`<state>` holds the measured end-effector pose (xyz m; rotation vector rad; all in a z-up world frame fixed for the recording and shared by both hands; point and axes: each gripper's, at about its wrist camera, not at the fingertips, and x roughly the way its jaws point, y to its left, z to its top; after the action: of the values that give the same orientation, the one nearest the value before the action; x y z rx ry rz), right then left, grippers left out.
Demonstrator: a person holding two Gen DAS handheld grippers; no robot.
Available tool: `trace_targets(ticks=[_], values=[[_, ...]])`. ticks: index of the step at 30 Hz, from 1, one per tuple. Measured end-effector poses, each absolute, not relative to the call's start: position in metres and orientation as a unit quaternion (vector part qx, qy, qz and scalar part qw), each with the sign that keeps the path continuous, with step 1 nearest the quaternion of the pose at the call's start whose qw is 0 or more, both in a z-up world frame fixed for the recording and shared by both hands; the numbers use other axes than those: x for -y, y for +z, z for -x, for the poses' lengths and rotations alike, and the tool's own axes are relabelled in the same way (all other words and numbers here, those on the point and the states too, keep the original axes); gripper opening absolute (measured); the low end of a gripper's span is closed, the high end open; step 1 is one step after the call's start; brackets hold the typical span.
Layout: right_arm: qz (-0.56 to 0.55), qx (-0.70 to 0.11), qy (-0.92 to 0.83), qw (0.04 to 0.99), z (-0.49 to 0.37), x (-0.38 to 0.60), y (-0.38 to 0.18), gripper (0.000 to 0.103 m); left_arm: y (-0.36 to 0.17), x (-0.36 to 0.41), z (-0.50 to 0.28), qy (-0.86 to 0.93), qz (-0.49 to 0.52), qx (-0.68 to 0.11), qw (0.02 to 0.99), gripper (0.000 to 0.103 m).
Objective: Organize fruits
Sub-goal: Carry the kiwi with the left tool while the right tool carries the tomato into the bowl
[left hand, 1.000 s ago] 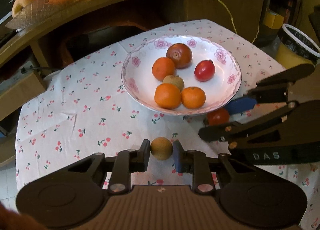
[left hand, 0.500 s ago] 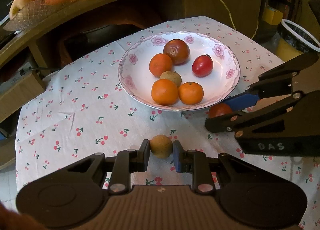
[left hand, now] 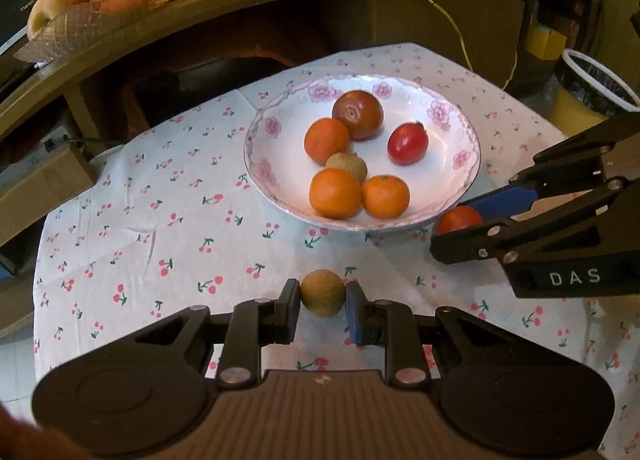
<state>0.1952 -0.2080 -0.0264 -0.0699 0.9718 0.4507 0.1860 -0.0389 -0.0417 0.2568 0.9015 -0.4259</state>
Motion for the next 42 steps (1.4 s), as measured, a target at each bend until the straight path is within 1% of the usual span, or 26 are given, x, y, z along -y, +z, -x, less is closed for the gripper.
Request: trace_targets(ticks=[16, 23, 42], values=[[0.018, -0.447, 0.221, 0.867, -0.192, 0.213, -0.005, 0.029, -0.022, 0.048, -0.185, -0.215, -0.113, -0.411, 0.879, 0.031], [0.015, -0.440, 0.209, 0.873, -0.197, 0.215, -0.003, 0.029, -0.017, 0.057, -0.193, -0.213, -0.111, -0.401, 0.884, 0.031], [0.017, -0.438, 0.184, 0.880, -0.219, 0.222, -0.016, 0.030, -0.026, 0.073, -0.213, -0.193, -0.114, -0.409, 0.885, 0.030]])
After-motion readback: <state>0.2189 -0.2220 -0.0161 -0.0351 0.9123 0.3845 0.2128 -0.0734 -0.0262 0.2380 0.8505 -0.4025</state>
